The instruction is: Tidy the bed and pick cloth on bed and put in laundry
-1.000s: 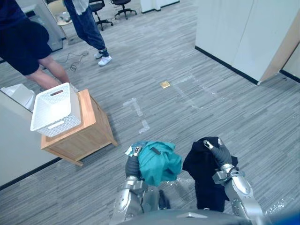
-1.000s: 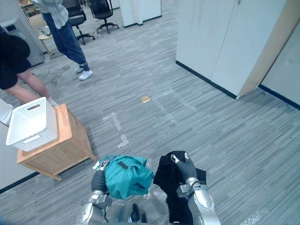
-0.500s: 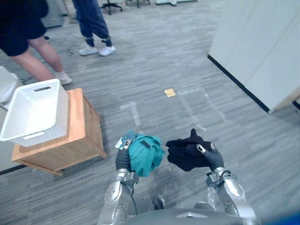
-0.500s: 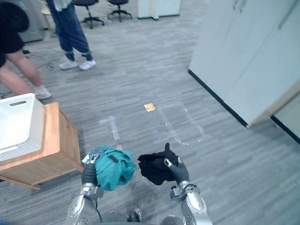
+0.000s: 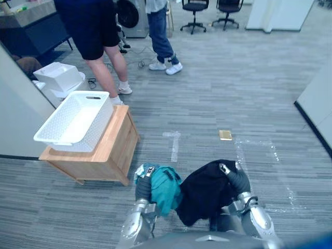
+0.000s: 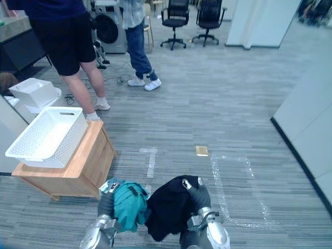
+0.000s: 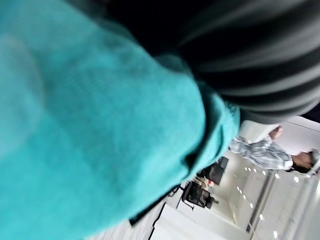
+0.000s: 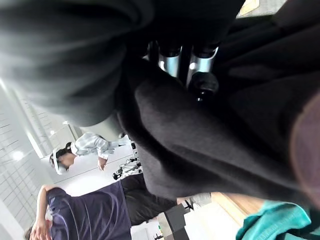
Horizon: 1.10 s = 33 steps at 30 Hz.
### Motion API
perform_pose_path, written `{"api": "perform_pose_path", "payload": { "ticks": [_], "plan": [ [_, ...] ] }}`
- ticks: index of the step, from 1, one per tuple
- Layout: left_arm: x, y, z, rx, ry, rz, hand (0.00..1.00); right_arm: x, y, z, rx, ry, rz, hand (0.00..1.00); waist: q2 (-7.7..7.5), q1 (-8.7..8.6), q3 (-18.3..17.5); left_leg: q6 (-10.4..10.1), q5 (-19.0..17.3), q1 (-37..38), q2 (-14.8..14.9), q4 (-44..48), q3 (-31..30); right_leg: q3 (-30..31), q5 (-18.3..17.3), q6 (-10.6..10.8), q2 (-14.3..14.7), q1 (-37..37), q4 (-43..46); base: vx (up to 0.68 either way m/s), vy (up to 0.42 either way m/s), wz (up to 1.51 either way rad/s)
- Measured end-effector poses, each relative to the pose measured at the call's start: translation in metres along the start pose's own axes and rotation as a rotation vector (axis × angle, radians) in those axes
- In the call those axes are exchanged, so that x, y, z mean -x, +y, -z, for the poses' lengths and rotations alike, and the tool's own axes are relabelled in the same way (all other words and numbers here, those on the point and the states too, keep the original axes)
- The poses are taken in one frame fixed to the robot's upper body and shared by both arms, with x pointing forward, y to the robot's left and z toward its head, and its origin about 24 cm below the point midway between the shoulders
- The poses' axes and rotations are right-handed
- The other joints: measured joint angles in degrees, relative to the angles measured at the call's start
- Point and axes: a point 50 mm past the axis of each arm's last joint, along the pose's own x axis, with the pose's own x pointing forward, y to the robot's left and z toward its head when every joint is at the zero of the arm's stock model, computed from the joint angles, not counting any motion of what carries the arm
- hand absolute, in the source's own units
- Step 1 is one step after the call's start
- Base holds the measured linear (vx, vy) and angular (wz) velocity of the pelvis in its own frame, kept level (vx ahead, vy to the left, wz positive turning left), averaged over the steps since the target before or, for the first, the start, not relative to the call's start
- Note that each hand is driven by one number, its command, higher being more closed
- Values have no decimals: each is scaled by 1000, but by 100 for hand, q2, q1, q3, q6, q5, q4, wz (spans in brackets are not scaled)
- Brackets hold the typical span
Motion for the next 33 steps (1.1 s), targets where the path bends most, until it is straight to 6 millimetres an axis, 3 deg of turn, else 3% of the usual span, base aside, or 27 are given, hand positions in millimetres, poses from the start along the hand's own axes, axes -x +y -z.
{"api": "perform_pose_path", "payload": {
  "ticks": [1,2,4,6,8,9,10,11,12,13,15,16,17,18,19,21,23,25,26,28,30,31,32,33],
  "plan": [
    [1,-5,3,11,6,20,100,3,-5,0,2,4,21,100,67,14,55,-180,56,-455,182,982,58,-135,-81,-54,125,502,-319,499,-221,48],
    [2,-7,4,12,12,41,100,3,-6,1,6,12,23,100,39,76,70,-235,-46,-749,166,1456,198,-211,-157,-167,165,964,-637,496,-195,37],
    [5,-6,7,10,24,47,100,3,-8,-1,12,6,14,100,30,96,78,-242,-250,-1156,36,1363,598,-333,-202,-223,185,1521,-1122,452,-136,18],
    [5,-6,6,13,22,52,100,4,-12,-2,24,6,10,100,32,183,78,-261,-366,-1421,-105,506,1123,-370,-206,-232,200,1922,-1536,477,-84,4],
    [3,-6,5,28,19,57,100,5,-19,-4,37,6,20,100,8,183,98,-317,-266,-1463,-431,-1302,1831,-466,-175,-172,178,2306,-1877,478,30,1],
    [3,-6,5,31,18,56,100,5,-19,-4,39,7,22,100,7,182,98,-314,-106,-1445,-507,-1804,2015,-506,-164,-146,172,2385,-1927,551,99,-4],
    [1,-7,3,35,13,59,100,6,-20,-4,34,8,29,100,6,169,100,-287,378,-1378,-628,-2787,2413,-577,-196,-57,170,2560,-2040,397,108,-6],
    [-1,-7,1,30,8,64,100,7,-20,-3,29,14,39,100,-29,182,122,-88,941,-1322,-686,-3193,2621,-576,-267,61,145,2667,-2084,508,159,-2],
    [-4,-6,-2,22,-1,62,100,7,-21,-2,29,22,45,100,-129,197,157,324,1147,-1186,-821,-3306,2847,-583,-331,171,16,2783,-2097,394,146,10],
    [-7,-6,-5,15,-12,64,100,6,-20,-2,24,16,46,100,-178,170,164,341,1094,-1209,-872,-3197,2980,-621,-342,228,-81,2809,-2098,457,189,24],
    [-18,-7,-18,1,-60,76,100,2,-18,-5,24,2,34,100,-351,143,290,378,642,-1483,-539,-2188,3643,-773,-233,402,-160,2927,-2142,451,193,26],
    [-21,-3,-23,5,-83,56,100,1,-16,-5,22,4,21,100,-357,201,282,591,303,-1354,-514,-2088,3774,-778,-210,468,-176,2964,-1923,408,188,10],
    [-21,-1,-24,7,-90,47,100,0,-14,-5,21,4,11,100,-361,208,280,675,128,-1228,-561,-2161,3750,-788,-263,542,-219,2961,-1696,495,308,15],
    [-21,5,-26,-2,-94,30,100,-5,-8,-5,9,0,-18,100,-515,204,222,835,-163,-976,-841,-2411,3721,-800,-564,806,-553,2611,-496,403,266,31],
    [-21,7,-27,-11,-94,26,100,-7,-4,-3,0,4,-35,100,-657,183,185,875,-181,-876,-1039,-2515,3668,-738,-595,834,-869,2205,570,399,237,41],
    [-22,9,-28,-24,-88,25,100,-10,1,-2,-1,8,-61,100,-742,124,202,932,-247,-581,-1371,-2739,3238,-426,-283,874,-1163,1440,2574,412,94,94],
    [-20,8,-26,-44,-74,30,100,-11,7,10,-3,57,-72,100,-669,37,239,910,-260,-77,-1404,-2943,2684,-141,-399,855,-875,988,3596,397,4,135],
    [-18,8,-23,-72,-63,28,100,-10,15,16,4,81,-98,100,-596,31,282,841,-218,293,-1369,-3157,2152,-25,-555,684,-674,649,3536,349,-112,148],
    [-17,7,-22,-79,-55,27,100,-11,18,17,3,85,-109,100,-576,-11,294,794,-202,440,-1338,-3256,1763,42,-654,504,-636,375,3207,319,-180,163],
    [-19,8,-23,-87,-46,22,100,-10,17,18,4,89,-105,100,-529,-85,341,558,-252,575,-1194,-3281,1146,120,-709,393,-539,141,2318,290,-266,170],
    [-17,12,-21,-103,-26,19,100,-8,18,20,1,97,-102,100,-490,-138,359,280,-313,637,-1011,-3284,516,692,-510,553,-272,76,894,311,-384,173],
    [-15,15,-20,-127,-11,25,100,-6,23,22,-8,104,-100,100,-633,-158,288,90,-401,630,-1004,-3273,96,1182,-182,685,-225,153,-114,393,-496,183],
    [-11,20,-18,-175,12,48,100,-3,31,24,-37,103,-98,100,-934,-144,239,-131,-503,652,-1146,-3222,-269,1534,372,829,-353,317,-813,494,-599,201],
    [-7,21,-7,-187,60,47,100,-1,29,27,-30,116,-84,100,-898,-130,192,-228,-550,683,-961,-3162,-471,1311,393,665,-280,409,-612,391,-407,138]
  ]
}}
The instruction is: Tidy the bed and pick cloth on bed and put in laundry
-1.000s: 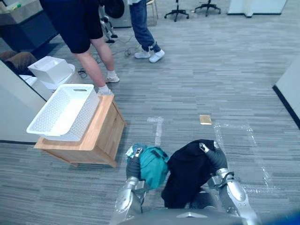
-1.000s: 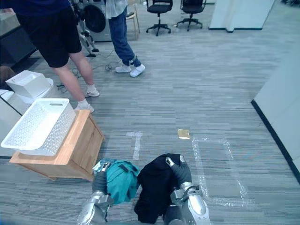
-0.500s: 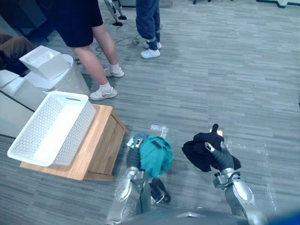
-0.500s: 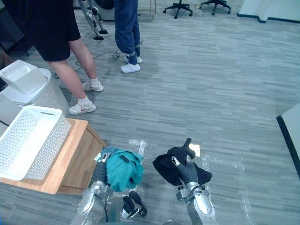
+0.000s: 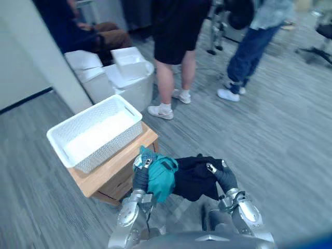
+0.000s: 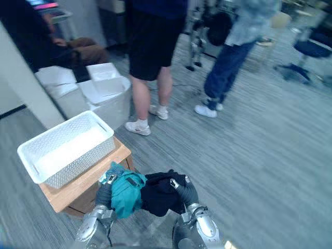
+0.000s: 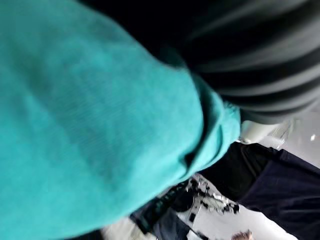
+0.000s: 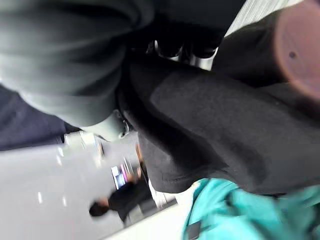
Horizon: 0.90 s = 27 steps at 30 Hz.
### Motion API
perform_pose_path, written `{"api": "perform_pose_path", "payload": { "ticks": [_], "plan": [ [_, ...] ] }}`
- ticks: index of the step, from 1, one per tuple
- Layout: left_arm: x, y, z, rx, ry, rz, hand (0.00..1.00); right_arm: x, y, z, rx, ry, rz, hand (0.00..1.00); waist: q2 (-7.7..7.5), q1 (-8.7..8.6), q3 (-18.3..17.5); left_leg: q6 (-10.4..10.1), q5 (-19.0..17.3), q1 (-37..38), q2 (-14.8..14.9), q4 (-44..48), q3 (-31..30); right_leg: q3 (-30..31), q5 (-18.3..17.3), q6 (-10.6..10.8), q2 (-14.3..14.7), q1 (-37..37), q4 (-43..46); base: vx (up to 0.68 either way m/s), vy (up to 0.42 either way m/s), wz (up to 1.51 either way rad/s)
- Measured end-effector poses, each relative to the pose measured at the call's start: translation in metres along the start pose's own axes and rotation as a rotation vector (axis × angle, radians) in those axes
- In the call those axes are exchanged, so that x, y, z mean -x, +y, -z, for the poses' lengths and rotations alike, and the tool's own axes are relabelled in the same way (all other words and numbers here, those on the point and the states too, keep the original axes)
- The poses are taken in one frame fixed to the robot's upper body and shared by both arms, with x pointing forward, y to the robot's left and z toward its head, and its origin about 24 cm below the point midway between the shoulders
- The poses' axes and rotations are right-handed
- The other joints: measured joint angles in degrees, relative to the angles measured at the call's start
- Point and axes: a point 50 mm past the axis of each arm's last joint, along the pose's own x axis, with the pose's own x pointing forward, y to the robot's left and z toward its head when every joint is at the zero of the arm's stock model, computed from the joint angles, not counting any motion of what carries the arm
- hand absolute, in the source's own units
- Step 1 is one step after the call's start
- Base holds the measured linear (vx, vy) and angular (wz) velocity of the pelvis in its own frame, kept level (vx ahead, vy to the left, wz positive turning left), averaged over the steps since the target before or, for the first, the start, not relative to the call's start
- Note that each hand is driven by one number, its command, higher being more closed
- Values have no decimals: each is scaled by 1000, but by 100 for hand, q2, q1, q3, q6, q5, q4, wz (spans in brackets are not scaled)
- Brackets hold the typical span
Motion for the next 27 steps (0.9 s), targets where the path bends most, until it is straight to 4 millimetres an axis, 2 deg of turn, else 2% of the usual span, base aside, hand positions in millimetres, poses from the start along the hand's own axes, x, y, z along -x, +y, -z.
{"api": "perform_pose_path", "payload": {
  "ticks": [1,2,3,4,5,6,7,8,9,11,12,13,14,15,16,19,21,22,24,25,26,27],
  "plan": [
    [4,-4,6,17,16,5,100,0,-2,-1,9,0,7,100,114,35,-42,-19,18,-29,107,26,53,-117,-76,-87,64,13,30,296,-283,87],
    [8,-11,11,32,29,18,100,-2,-3,-4,21,-12,5,100,302,87,-50,-74,41,-83,260,103,200,-322,-109,-142,99,38,103,246,-194,69],
    [11,-18,16,57,42,28,100,-6,-2,-7,33,-23,-11,100,436,124,-37,-209,131,-164,393,184,337,-571,-190,-187,87,106,166,225,-169,76],
    [11,-20,17,70,43,31,100,-7,-1,-9,39,-27,-19,100,514,131,-31,-240,165,-201,448,264,428,-727,-203,-190,69,200,128,271,-186,111],
    [10,-24,17,88,38,35,100,-9,-1,-10,41,-32,-19,100,540,97,-11,-265,229,-399,582,665,678,-1067,-225,-207,26,479,-73,250,-151,140],
    [7,-27,14,92,25,54,100,-9,-1,-11,43,-36,-10,100,570,81,6,-384,382,-696,790,1327,1076,-1377,-204,-228,-17,872,-319,277,-154,158],
    [5,-27,13,94,18,67,100,-9,-1,-13,43,-39,-2,100,512,109,49,-408,455,-912,1006,1870,1482,-1560,-190,-235,-38,1174,-517,203,-96,132],
    [5,-27,12,99,15,76,100,-8,-1,-16,41,-50,5,100,506,159,66,-364,404,-1011,1211,2225,1914,-1742,-190,-235,-49,1475,-691,201,-44,93],
    [6,-27,12,101,16,83,100,-8,1,-20,38,-72,2,100,501,189,68,-260,339,-1058,1303,2209,2325,-1892,-180,-218,-94,1698,-862,129,7,66],
    [6,-27,11,108,12,97,100,-11,3,-26,42,-98,-10,100,515,196,66,-162,397,-1133,1195,1608,2653,-1909,-252,-125,-175,1787,-960,79,76,32],
    [5,-28,11,112,9,105,100,-13,2,-29,51,-107,-16,100,598,194,79,-53,604,-1180,1071,971,2675,-1898,-309,-136,-180,1792,-993,112,174,9],
    [5,-26,12,111,16,104,100,-15,2,-25,51,-84,-11,100,504,244,59,73,746,-1064,790,655,2801,-1721,-269,-54,-315,1788,-1048,172,209,23],
    [5,-23,9,101,9,102,100,-14,3,-24,50,-77,-11,100,357,199,38,191,874,-1031,533,365,2825,-1618,-162,10,-437,1766,-1283,160,176,18],
    [4,-22,8,99,3,100,100,-15,3,-24,51,-78,-8,100,304,201,64,214,891,-1040,467,330,2842,-1580,-112,27,-466,1772,-1424,137,161,14],
    [2,-20,4,96,-11,91,100,-17,4,-25,51,-80,-2,100,254,275,126,278,895,-1049,416,338,2919,-1556,-40,50,-487,1884,-1665,120,138,-12],
    [1,-18,3,93,-14,88,100,-17,3,-22,53,-70,13,100,253,274,139,359,836,-1005,420,555,2982,-1554,60,80,-504,2084,-1894,113,65,-9],
    [-1,-20,1,94,-23,95,100,-17,2,-22,56,-66,16,100,269,259,134,307,793,-958,472,579,2995,-1556,67,186,-493,2059,-1701,62,17,-3],
    [-2,-20,0,91,-25,97,100,-16,1,-21,59,-63,19,100,275,252,121,235,689,-949,506,592,2993,-1514,-8,204,-468,1995,-1528,49,30,-10],
    [-3,-22,-2,90,-27,110,100,-16,-2,-21,59,-65,44,100,211,291,93,213,494,-985,485,601,3003,-1321,-400,111,-540,1712,-1020,13,31,-11],
    [-3,-23,-2,88,-20,123,100,-15,-4,-20,57,-70,76,100,57,268,63,280,397,-982,311,535,2983,-1291,-726,12,-734,1508,-538,0,0,0],
    [-3,-24,-2,89,-17,135,100,-15,-6,-19,69,-75,90,100,52,242,73,247,384,-909,225,438,2967,-1270,-715,33,-818,1294,-14,-29,64,10],
    [-3,-24,-2,83,-14,146,100,-15,-8,-17,74,-71,107,100,-36,234,91,253,392,-787,55,294,2945,-1050,-609,-161,-1036,732,1138,31,91,12]
  ]
}}
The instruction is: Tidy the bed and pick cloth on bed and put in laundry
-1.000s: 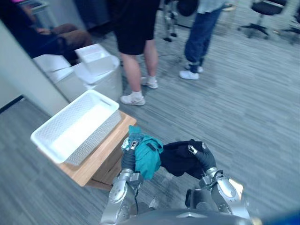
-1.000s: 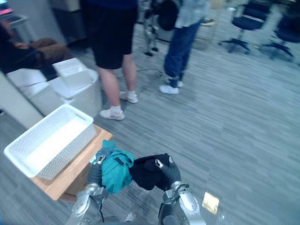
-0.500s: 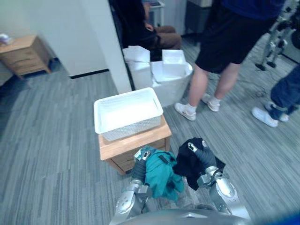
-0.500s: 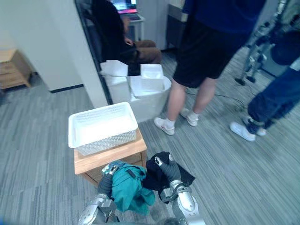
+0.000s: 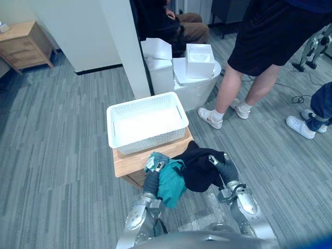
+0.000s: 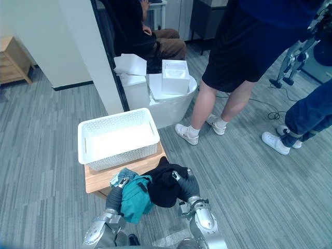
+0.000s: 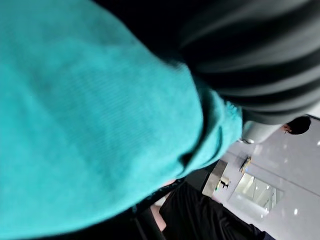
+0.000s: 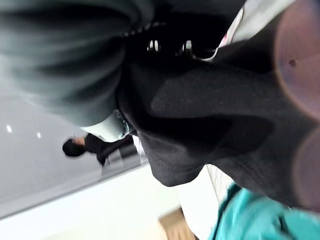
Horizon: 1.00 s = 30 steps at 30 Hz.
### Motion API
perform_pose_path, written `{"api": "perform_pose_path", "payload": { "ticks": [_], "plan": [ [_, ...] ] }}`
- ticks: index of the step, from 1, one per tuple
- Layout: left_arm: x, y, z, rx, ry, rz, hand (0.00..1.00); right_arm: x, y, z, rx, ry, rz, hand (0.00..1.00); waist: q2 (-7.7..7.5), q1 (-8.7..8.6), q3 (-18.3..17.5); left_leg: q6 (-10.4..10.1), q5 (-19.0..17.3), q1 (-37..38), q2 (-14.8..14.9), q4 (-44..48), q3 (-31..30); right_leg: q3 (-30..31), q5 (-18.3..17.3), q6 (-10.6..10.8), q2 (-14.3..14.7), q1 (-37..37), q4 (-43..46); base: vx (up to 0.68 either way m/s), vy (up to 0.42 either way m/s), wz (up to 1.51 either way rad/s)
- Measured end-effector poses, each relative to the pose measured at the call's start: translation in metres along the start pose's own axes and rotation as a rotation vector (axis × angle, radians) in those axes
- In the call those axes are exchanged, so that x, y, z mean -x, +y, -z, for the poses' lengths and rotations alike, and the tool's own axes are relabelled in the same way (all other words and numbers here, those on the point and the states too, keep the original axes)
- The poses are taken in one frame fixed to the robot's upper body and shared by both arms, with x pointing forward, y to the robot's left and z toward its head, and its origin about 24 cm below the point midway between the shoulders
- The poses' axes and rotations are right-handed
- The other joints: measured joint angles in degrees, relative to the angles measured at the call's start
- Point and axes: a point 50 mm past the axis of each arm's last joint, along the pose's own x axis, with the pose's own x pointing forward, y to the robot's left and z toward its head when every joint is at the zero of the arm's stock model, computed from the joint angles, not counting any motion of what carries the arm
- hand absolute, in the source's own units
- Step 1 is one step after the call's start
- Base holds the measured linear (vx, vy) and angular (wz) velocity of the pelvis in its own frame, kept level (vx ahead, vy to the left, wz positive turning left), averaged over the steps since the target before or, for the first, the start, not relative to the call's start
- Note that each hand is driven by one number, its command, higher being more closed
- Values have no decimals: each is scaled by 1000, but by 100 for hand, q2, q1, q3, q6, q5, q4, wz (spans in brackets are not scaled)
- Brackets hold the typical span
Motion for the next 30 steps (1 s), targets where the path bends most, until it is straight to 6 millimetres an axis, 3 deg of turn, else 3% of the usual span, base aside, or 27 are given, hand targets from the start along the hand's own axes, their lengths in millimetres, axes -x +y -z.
{"api": "perform_pose_path", "payload": {
  "ticks": [2,3,4,6,8,9,10,11,14,15,19,23,25,30],
  "plan": [
    [3,2,0,-16,12,13,100,0,-2,1,5,4,19,100,-103,-84,55,91,65,354,-173,-297,-160,397,571,-317,-142,-535,1270,84,97,34],
    [4,3,2,-25,29,18,100,3,-4,5,5,18,33,100,-34,-205,40,152,51,494,-161,-362,-375,480,488,-266,-69,-662,1612,147,58,64],
    [3,3,1,-36,30,25,100,4,-3,6,-1,19,36,100,-37,-256,29,158,22,559,-122,-392,-528,490,144,-198,105,-677,1584,180,54,91],
    [-5,4,-7,-64,13,47,100,4,2,5,-19,5,38,100,-41,-289,18,162,9,598,-17,-532,-964,602,-228,-181,744,-893,807,190,16,97],
    [-8,2,-8,-68,24,72,100,4,3,1,-22,-14,44,100,-15,-382,-9,63,66,616,44,-605,-1220,756,-132,-83,1146,-1017,-131,218,-36,99],
    [-8,2,-7,-73,32,78,100,4,3,-1,-24,-20,48,100,-34,-398,-36,-2,74,633,32,-599,-1284,769,42,-76,1232,-990,-512,311,-64,95],
    [-6,3,-5,-88,49,81,100,6,5,-3,-34,-32,49,100,-201,-389,-148,-106,31,651,-85,-532,-1343,844,955,-187,1290,-948,-1319,348,-80,63],
    [-6,1,4,-70,88,74,100,7,5,-3,-28,-33,45,100,-14,-323,-251,-221,-36,677,77,-477,-1369,699,940,-297,1364,-839,-1346,360,-61,46],
    [-2,-13,14,-23,108,108,100,9,3,-9,-18,-57,49,100,334,-257,-337,-369,184,957,224,-720,-883,563,952,-326,1442,-506,-1659,371,-16,17],
    [-2,-16,15,-17,111,114,100,10,3,-9,-19,-58,57,100,358,-248,-343,-400,232,1023,224,-738,-809,562,952,-326,1442,-423,-1695,208,18,4],
    [0,-24,16,12,106,141,100,15,0,-17,-30,-91,125,100,344,-231,-424,-414,358,1330,168,-821,-431,590,951,-325,1386,-65,-1824,114,50,0],
    [4,-18,16,-6,114,139,100,18,-1,-27,-18,-138,173,100,233,-224,-505,-414,358,1377,56,-911,-270,603,977,-284,1307,33,-2058,15,74,-8],
    [9,-16,18,-9,130,133,100,18,-6,-44,11,-212,195,100,209,-222,-529,-414,358,1475,19,-973,-252,622,1021,-216,1292,168,-2223,-16,61,-3],
    [14,-10,21,-17,162,127,100,8,-21,-109,153,-478,152,100,98,-219,-633,-411,355,1484,-30,-1261,-262,708,1125,-130,1333,229,-2594,-65,-3,0]
  ]
}}
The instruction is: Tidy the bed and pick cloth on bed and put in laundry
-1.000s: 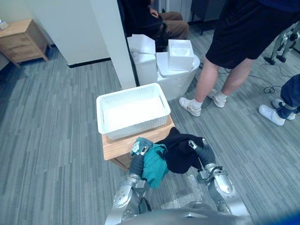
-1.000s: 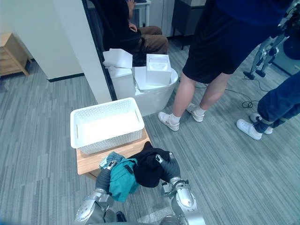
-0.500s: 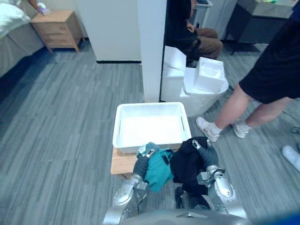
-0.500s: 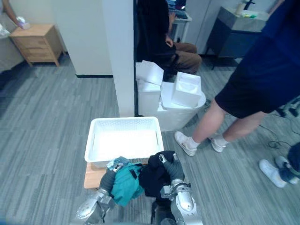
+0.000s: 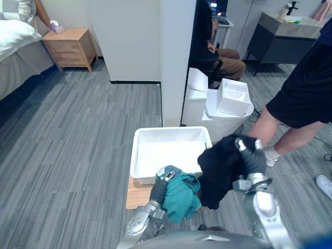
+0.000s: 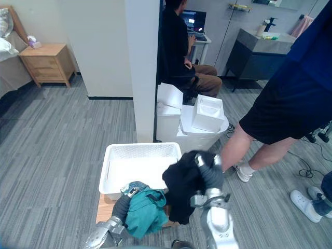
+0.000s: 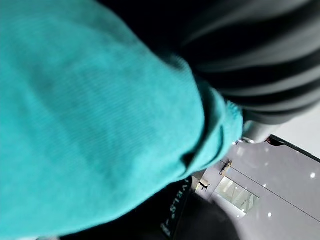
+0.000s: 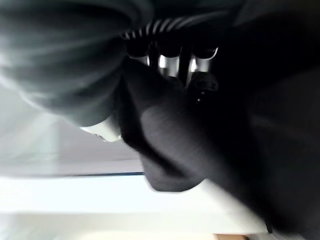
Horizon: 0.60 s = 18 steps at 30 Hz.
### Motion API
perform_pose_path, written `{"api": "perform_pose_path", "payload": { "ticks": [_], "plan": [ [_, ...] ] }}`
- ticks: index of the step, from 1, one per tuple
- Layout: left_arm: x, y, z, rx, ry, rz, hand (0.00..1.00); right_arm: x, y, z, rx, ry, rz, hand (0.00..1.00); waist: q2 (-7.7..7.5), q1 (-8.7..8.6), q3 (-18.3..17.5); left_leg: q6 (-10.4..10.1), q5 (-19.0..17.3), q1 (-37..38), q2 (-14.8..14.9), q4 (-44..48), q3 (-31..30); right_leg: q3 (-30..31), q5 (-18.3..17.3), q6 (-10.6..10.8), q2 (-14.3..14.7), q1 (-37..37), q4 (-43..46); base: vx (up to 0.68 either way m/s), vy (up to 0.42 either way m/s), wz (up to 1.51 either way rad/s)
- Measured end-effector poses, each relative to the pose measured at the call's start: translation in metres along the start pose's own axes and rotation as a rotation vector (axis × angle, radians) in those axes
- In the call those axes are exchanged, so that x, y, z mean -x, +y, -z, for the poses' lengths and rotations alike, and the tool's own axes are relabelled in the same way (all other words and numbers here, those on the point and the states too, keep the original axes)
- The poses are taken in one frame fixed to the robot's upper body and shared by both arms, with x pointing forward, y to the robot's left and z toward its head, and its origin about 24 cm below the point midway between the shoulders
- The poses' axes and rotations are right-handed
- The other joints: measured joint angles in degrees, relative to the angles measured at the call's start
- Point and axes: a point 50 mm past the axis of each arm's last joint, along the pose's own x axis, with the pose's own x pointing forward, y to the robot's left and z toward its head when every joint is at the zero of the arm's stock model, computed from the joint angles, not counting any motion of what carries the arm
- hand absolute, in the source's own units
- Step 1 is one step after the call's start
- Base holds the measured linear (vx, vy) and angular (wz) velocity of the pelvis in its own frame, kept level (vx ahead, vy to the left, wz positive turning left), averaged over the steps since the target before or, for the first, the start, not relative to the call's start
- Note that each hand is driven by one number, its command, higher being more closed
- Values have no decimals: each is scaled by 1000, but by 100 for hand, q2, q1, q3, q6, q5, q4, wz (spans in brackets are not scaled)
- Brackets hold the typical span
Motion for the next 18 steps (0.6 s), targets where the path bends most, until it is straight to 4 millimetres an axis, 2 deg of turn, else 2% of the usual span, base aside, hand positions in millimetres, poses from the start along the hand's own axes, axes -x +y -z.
{"api": "perform_pose_path", "payload": {
  "ticks": [2,4,5,7,12,18],
  "plan": [
    [1,2,2,-6,13,13,100,-22,-1,-16,51,-89,-78,100,-8,14,-5,29,-18,-21,39,-119,-21,4,182,-21,85,48,-259,-128,-39,0],
    [2,3,4,-8,26,16,100,-36,2,-26,85,-124,-144,100,12,21,-1,111,-124,-27,108,-183,-34,-5,302,-15,181,122,-467,-130,-49,4],
    [2,5,7,-10,40,10,100,-44,4,-31,103,-137,-182,100,7,116,-1,106,-153,-33,126,-210,-31,7,405,-25,215,153,-594,-94,-33,-2],
    [3,8,13,-9,65,-3,100,-52,7,-36,123,-146,-223,100,-24,168,-5,104,-156,-46,124,-208,-39,17,505,-23,217,233,-758,-98,-43,-2],
    [4,14,21,-12,100,-16,100,-86,29,-65,186,-208,-358,100,-1,274,-29,116,-125,-144,91,-182,-131,-27,683,-7,207,320,-1046,-57,-44,5],
    [-1,13,17,-21,91,8,100,-113,52,-73,200,-183,-428,100,1,339,-46,149,-61,-233,77,-171,-291,-187,741,-26,151,346,-1128,7,-25,15]
  ]
}}
